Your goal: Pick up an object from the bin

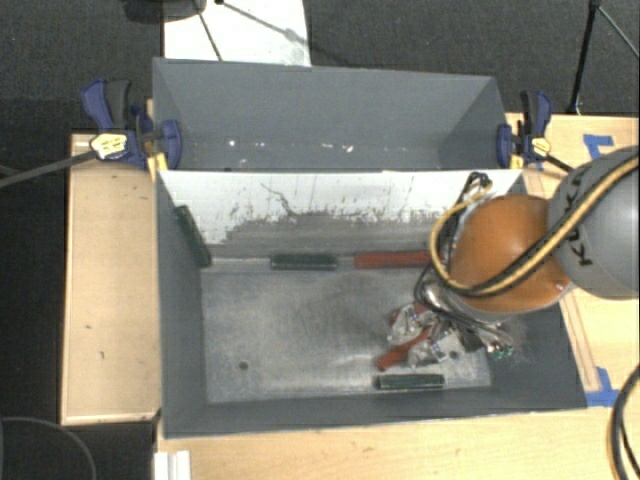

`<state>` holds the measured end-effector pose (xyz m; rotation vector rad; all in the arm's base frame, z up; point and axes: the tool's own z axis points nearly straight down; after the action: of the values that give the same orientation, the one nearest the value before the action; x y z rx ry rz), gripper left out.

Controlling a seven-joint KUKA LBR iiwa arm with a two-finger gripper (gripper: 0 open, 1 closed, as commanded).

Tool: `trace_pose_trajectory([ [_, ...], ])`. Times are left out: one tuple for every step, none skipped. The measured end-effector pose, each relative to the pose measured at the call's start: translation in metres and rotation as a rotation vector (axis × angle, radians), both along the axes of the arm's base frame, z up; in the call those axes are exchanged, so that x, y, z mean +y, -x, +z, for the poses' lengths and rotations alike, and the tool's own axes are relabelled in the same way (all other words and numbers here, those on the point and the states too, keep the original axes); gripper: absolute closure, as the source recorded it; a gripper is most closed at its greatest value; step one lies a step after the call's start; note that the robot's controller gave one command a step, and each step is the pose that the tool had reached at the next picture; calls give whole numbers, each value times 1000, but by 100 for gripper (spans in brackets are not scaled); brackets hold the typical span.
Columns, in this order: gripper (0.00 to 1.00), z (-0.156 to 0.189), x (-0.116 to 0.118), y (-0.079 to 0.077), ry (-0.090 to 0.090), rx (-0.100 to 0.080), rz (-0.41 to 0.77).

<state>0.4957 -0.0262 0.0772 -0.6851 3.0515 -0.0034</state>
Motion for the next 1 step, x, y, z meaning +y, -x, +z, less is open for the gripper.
trace_pose_trajectory([
  [100, 48, -2, -10, 1, 12, 263],
])
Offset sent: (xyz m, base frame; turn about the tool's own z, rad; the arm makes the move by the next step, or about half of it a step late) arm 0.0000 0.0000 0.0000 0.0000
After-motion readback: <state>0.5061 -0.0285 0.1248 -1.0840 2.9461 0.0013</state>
